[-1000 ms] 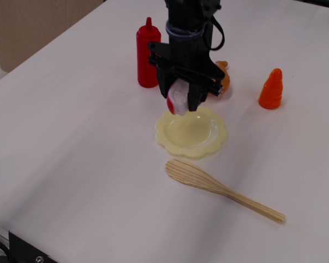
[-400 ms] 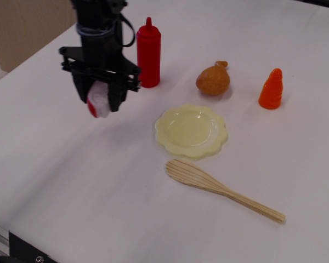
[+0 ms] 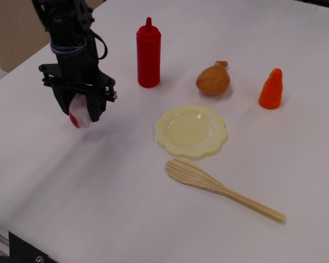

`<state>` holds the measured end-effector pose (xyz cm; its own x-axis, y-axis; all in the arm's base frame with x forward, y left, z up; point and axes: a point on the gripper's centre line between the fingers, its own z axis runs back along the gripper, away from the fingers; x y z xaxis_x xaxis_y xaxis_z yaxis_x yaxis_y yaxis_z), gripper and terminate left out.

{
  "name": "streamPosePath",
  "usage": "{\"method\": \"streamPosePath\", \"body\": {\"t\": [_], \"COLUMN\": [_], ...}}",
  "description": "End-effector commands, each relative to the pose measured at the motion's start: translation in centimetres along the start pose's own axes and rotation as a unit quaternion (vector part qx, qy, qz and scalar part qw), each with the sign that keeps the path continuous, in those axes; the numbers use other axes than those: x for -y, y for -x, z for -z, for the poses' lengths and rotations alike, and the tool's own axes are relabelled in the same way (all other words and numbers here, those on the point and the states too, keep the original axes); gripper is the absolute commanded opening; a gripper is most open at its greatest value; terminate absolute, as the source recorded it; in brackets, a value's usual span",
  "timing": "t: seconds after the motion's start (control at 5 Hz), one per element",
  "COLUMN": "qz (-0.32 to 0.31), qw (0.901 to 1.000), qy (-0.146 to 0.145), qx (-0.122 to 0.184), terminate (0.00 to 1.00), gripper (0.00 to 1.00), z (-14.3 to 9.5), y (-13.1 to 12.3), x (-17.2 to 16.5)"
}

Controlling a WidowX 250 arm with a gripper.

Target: Take sushi off plate

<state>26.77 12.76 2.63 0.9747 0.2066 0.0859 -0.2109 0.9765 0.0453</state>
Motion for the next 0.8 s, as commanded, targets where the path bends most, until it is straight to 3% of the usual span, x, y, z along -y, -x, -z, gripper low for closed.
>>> {"method": "streamPosePath", "body": {"t": [0.0,0.2,0.6], "qz": [-0.002,-0.014,-0.024], "qw": [0.9998,0.9994,0.9985], "qy": [-0.011,0.001,-0.008], "qx": [0.018,0.032,0.049], "terminate": [0.0,0.0,0.0], "gripper": [0.0,1.0,1.0], "z": [0.7,0.3,-1.3], "y": [-1.7,-2.2,-2.2], "x": [-0.4,-0.6,-0.7]}}
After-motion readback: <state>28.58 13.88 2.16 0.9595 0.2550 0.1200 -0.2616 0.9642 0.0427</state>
